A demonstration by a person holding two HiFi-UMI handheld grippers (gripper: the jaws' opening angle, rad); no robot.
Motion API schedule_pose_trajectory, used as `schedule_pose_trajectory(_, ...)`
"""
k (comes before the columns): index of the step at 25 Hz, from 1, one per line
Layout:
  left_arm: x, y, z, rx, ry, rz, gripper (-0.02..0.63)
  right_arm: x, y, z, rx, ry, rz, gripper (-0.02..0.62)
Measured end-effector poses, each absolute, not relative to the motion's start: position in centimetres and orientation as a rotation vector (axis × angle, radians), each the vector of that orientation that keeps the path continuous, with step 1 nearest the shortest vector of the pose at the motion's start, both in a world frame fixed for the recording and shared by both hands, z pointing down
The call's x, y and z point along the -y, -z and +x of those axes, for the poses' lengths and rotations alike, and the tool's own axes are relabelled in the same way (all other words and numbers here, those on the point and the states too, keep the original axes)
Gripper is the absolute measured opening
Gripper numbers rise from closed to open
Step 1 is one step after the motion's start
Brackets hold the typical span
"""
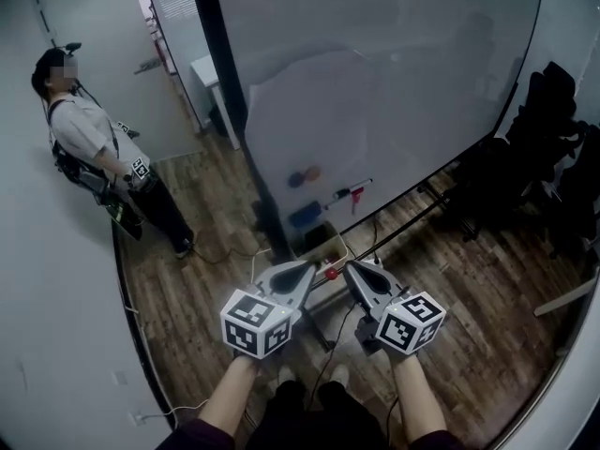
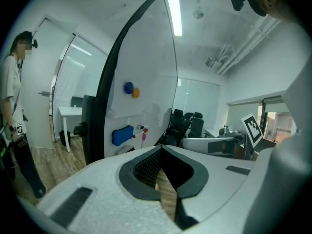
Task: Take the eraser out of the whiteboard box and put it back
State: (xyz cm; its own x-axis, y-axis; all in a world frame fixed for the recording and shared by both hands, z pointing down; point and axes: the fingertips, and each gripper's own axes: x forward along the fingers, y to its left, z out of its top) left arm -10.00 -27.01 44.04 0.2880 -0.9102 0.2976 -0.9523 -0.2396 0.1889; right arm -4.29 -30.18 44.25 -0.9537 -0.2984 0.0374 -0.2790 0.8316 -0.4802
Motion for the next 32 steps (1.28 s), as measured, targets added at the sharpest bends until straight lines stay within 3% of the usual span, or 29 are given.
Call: schedule_pose_trajectory(32, 28.6, -48.7, -15.8, 1.753, -0.170, 2.135, 0.005, 34.3, -49.1, -11.4, -3.067, 0.685, -0.483, 0.006)
